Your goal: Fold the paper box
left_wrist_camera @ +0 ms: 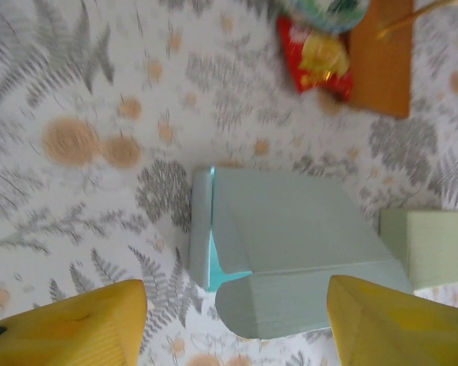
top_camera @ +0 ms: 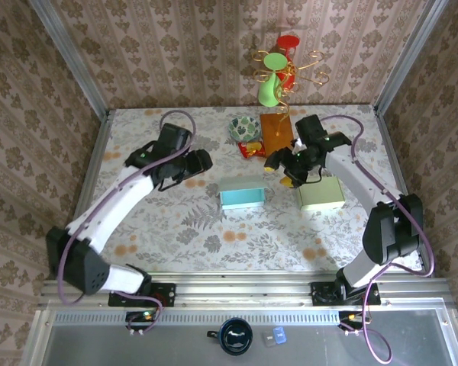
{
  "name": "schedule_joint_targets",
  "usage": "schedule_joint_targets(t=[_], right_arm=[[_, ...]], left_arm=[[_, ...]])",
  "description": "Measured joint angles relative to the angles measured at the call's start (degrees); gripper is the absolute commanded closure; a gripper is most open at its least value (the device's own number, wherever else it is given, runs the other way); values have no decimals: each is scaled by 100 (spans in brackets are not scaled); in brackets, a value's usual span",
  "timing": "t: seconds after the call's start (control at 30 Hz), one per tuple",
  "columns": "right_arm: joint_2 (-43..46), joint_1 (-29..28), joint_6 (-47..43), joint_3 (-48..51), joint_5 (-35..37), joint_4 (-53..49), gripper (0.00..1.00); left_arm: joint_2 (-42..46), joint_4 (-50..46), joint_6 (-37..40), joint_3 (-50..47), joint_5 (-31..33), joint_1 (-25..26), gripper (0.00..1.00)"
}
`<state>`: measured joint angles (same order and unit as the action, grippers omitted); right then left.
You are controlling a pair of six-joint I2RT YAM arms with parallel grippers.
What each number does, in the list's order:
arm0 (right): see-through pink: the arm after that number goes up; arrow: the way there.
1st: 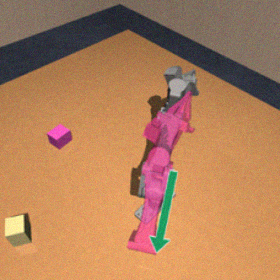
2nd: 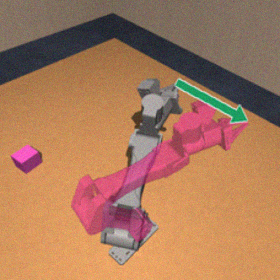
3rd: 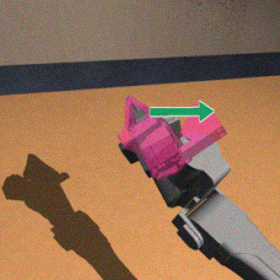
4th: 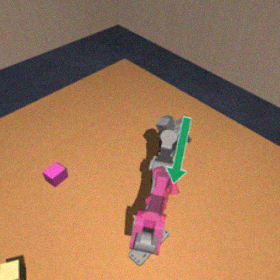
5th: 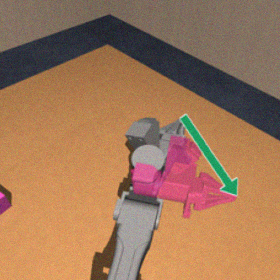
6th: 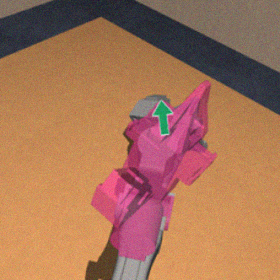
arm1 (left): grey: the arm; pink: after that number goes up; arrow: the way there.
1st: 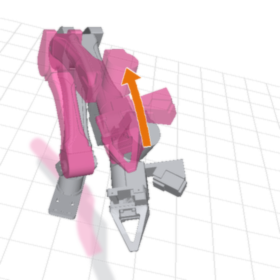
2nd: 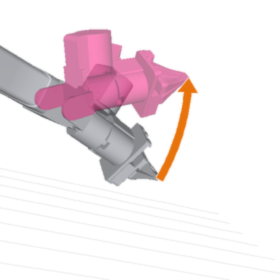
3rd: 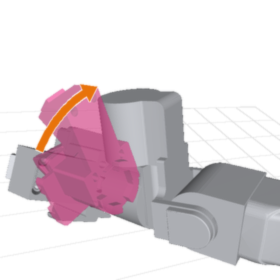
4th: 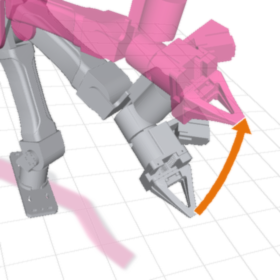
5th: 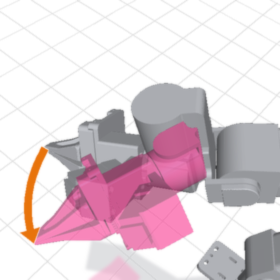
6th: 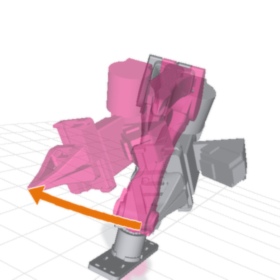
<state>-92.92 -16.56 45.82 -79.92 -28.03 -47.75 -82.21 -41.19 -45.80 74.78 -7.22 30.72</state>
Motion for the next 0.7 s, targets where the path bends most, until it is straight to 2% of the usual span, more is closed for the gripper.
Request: schedule_joint_targets(t=[0.13, 0.27, 0.43, 0.7], right_arm=[[-407, -199, -267, -450, 133, -122, 32], [-800, -304, -461, -634, 291, -295, 32], [-1169, -321, -704, -820, 428, -476, 37], [-1547, -420, -997, -1032, 586, -647, 37]], left_arm=[[-730, -107, -76, 138, -658, -17, 38], [-1102, -85, -111, 140, -1003, -46, 41], [-1373, 74, -116, 138, -1217, -83, 45], [-1495, 326, -94, -79, -1294, -81, 46]])
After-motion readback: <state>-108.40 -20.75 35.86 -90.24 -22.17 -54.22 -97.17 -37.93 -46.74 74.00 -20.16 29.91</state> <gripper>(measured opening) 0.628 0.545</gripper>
